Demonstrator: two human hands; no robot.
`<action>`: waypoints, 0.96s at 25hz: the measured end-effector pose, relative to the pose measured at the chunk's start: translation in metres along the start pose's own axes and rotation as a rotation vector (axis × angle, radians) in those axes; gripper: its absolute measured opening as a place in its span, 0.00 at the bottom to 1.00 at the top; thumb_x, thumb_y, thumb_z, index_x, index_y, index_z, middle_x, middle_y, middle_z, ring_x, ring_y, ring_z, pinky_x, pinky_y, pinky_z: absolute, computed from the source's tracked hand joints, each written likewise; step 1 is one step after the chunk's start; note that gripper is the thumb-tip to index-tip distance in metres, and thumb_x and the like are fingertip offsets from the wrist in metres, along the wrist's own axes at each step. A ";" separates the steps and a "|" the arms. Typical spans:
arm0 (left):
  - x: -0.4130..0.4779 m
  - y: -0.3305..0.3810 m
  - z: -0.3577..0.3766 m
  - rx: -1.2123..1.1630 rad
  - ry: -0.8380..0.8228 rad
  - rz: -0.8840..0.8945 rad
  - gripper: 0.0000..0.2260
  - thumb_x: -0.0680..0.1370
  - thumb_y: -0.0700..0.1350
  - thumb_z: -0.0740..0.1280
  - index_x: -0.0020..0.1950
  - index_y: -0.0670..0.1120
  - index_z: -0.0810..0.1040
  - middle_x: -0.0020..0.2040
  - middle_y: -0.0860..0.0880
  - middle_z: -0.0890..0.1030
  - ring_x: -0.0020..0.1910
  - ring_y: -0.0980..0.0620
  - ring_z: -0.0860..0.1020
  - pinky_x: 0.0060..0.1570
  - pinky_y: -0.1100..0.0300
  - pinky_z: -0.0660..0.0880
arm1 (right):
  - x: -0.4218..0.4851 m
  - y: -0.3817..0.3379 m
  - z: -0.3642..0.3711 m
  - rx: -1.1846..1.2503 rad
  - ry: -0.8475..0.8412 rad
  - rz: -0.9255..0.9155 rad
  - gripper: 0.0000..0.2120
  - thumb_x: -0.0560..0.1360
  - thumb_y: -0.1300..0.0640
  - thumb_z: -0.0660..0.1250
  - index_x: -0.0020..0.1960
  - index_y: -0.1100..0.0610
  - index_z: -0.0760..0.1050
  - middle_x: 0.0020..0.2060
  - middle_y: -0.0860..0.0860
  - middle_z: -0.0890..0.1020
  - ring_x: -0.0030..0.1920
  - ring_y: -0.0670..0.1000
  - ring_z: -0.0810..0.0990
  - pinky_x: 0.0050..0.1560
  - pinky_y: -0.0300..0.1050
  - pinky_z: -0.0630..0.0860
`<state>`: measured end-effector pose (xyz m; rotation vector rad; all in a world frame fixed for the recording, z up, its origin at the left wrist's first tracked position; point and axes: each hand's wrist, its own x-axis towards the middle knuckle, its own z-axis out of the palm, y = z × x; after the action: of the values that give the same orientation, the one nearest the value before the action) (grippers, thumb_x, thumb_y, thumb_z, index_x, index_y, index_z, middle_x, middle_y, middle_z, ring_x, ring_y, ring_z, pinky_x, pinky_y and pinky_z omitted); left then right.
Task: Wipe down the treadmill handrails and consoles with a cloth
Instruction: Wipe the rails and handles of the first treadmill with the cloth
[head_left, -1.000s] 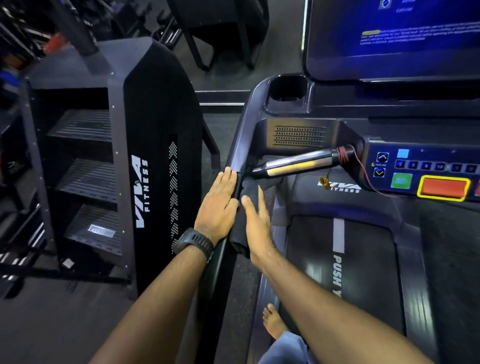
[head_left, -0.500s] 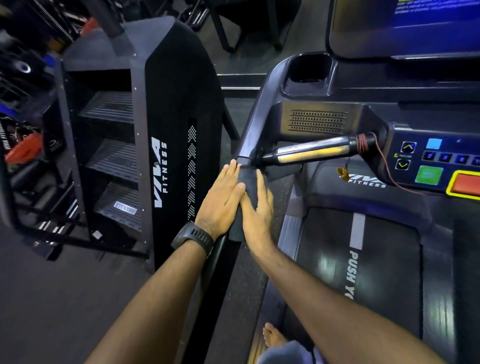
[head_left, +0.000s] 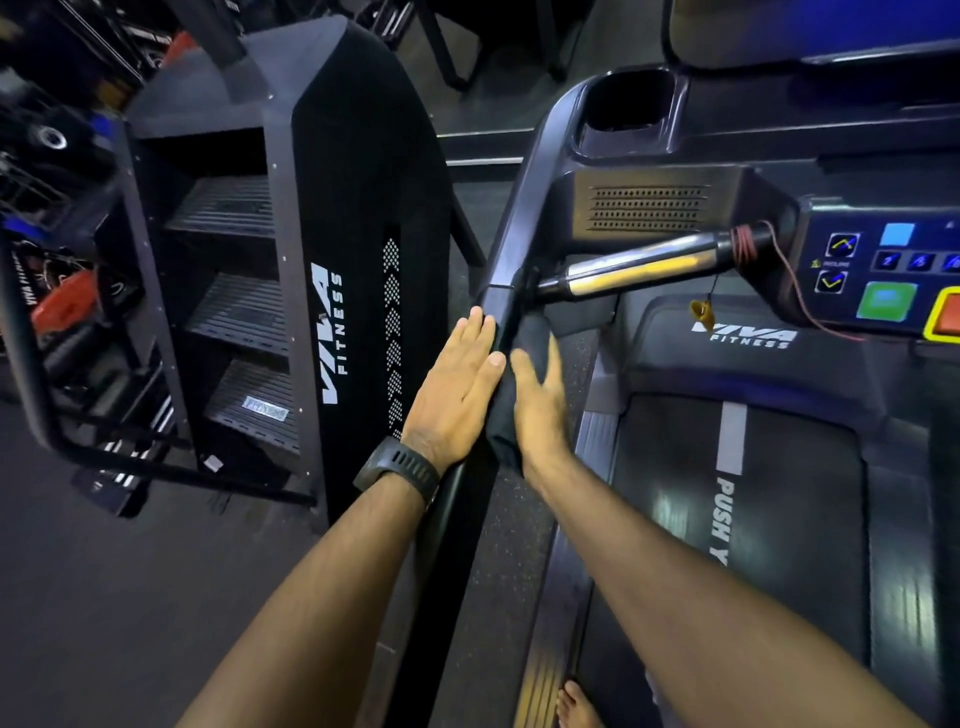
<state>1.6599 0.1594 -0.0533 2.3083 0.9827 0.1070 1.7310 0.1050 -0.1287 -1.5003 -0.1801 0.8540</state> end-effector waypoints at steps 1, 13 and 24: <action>-0.002 -0.001 0.001 0.006 -0.007 -0.005 0.23 0.86 0.52 0.49 0.81 0.49 0.53 0.80 0.56 0.48 0.78 0.63 0.44 0.73 0.69 0.41 | -0.013 0.004 0.000 0.029 -0.002 0.050 0.30 0.77 0.40 0.64 0.77 0.37 0.59 0.73 0.49 0.70 0.69 0.49 0.71 0.67 0.46 0.70; -0.025 -0.007 0.001 -0.057 0.014 0.011 0.26 0.83 0.54 0.48 0.81 0.47 0.54 0.81 0.54 0.50 0.79 0.61 0.47 0.77 0.64 0.44 | -0.047 -0.002 -0.001 -0.060 0.037 -0.197 0.28 0.81 0.47 0.64 0.78 0.40 0.60 0.70 0.43 0.68 0.65 0.39 0.67 0.58 0.26 0.64; -0.047 -0.015 0.002 -0.065 0.008 0.003 0.24 0.85 0.54 0.48 0.81 0.49 0.54 0.81 0.55 0.50 0.78 0.63 0.47 0.76 0.67 0.43 | -0.044 0.013 0.002 -0.054 0.037 -0.046 0.29 0.80 0.41 0.63 0.78 0.37 0.58 0.73 0.47 0.71 0.67 0.48 0.73 0.62 0.39 0.70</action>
<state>1.6172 0.1341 -0.0562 2.2522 0.9658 0.1468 1.6937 0.0782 -0.1229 -1.5553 -0.2107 0.7895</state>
